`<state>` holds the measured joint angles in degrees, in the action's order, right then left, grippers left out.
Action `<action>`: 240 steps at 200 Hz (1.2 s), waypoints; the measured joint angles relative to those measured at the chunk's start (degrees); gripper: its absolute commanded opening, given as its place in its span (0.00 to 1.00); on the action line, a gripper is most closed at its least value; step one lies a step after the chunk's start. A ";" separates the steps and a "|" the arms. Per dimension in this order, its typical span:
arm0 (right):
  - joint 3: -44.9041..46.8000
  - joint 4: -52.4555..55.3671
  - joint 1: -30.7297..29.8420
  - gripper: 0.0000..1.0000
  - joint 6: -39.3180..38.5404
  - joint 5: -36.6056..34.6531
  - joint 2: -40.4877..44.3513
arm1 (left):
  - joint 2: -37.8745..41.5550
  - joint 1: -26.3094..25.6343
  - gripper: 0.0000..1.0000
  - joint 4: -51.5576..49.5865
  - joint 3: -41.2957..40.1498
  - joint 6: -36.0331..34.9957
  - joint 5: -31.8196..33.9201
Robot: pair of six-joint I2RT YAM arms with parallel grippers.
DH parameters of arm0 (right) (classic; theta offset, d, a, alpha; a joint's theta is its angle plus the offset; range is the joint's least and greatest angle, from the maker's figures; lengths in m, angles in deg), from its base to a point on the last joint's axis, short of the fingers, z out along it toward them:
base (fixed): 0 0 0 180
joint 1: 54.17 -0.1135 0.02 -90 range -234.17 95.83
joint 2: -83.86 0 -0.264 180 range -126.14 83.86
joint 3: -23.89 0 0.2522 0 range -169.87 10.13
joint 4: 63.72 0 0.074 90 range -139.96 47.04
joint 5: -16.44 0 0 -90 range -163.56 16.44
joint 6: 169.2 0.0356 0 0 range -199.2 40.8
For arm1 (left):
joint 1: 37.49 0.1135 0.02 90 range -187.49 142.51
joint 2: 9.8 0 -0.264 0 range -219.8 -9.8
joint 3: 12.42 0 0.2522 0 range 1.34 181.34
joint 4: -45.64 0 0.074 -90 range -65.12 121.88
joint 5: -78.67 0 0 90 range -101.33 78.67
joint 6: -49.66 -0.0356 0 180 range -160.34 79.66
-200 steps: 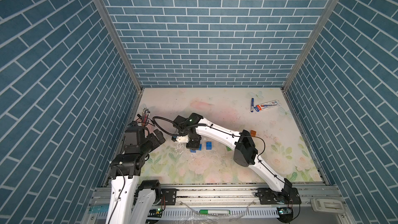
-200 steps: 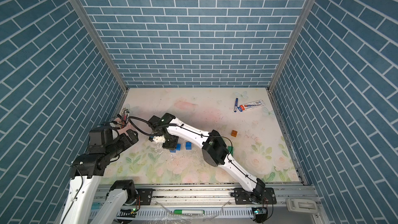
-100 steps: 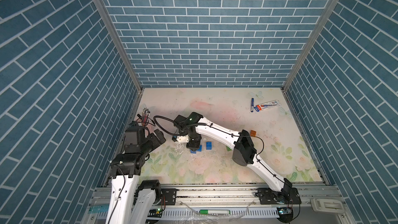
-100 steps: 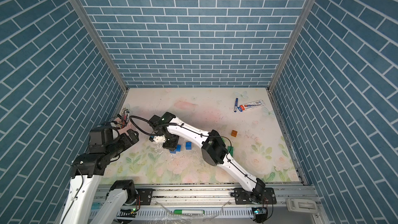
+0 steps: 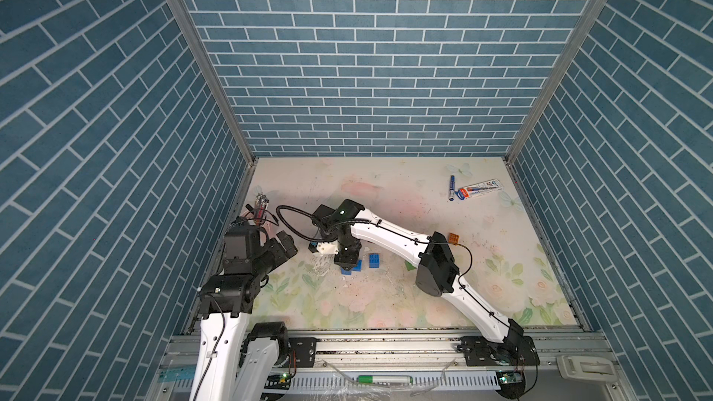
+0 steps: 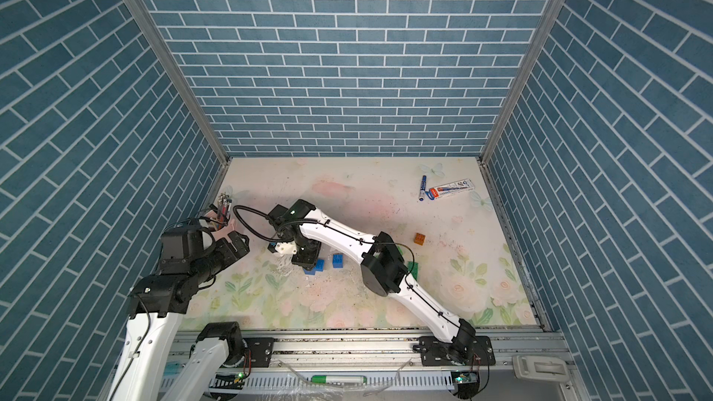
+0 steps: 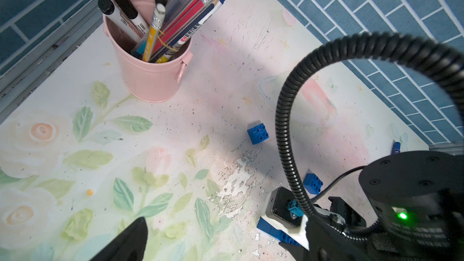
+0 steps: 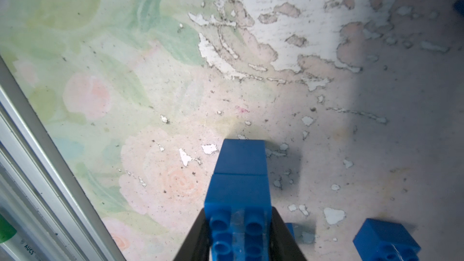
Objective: Assemble the letter h with lego
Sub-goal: Pick up the lego brick from the center of the board.
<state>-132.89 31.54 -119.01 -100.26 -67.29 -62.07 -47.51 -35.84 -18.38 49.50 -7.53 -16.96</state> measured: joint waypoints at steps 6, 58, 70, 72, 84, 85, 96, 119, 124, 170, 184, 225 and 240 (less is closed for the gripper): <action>0.09 -0.07 0.00 0.00 0.00 -0.02 0.13 | 0.00 0.00 0.99 0.00 0.00 0.02 0.00; 5.44 -0.63 -0.59 0.00 -1.42 -1.09 3.43 | -0.02 0.07 0.99 0.00 0.00 -0.02 0.04; 7.17 -0.76 -0.66 0.00 -1.99 -1.53 4.50 | -0.17 0.22 0.99 0.00 0.00 -0.04 0.04; 7.39 -0.72 -0.68 0.00 -2.08 -1.57 4.66 | -0.20 0.24 0.99 0.02 0.00 -0.04 0.04; 8.17 -0.70 -0.68 0.00 -2.95 -1.88 5.49 | -0.52 0.37 0.99 0.00 0.00 -0.07 0.04; 8.22 -0.70 -0.68 0.00 -3.04 -1.92 5.60 | -0.55 0.37 0.99 0.00 0.00 -0.09 0.04; 8.41 -0.79 -0.66 0.00 -3.52 -1.99 6.23 | -0.85 0.39 0.99 0.00 0.00 -0.11 0.09; 8.41 -1.18 -0.35 0.00 -4.92 -1.42 7.54 | -0.83 0.48 0.99 -0.11 0.07 -0.31 0.55; 8.41 -1.27 -0.24 0.00 -5.01 -1.07 7.76 | -0.74 0.48 0.99 -0.24 0.13 -0.33 0.68; 8.26 -1.03 1.84 0.00 -8.28 1.57 9.05 | 0.66 0.52 0.99 -1.99 1.36 -0.39 2.38; 8.28 -0.48 2.73 0.00 -9.20 2.23 9.05 | 0.70 0.55 0.99 -2.12 1.38 -0.42 2.89; 8.35 0.17 5.01 0.00 -10.51 3.10 8.98 | 0.59 0.59 0.99 -2.16 1.38 -0.46 3.48; 7.91 0.50 5.60 0.00 -10.84 3.43 8.87 | 0.46 0.59 0.99 -2.16 1.38 -0.46 3.50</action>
<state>-124.98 32.04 -113.42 -111.10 -63.86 -53.19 -47.05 -35.25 -20.55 50.88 -7.98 -13.46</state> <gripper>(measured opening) 0.346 0.994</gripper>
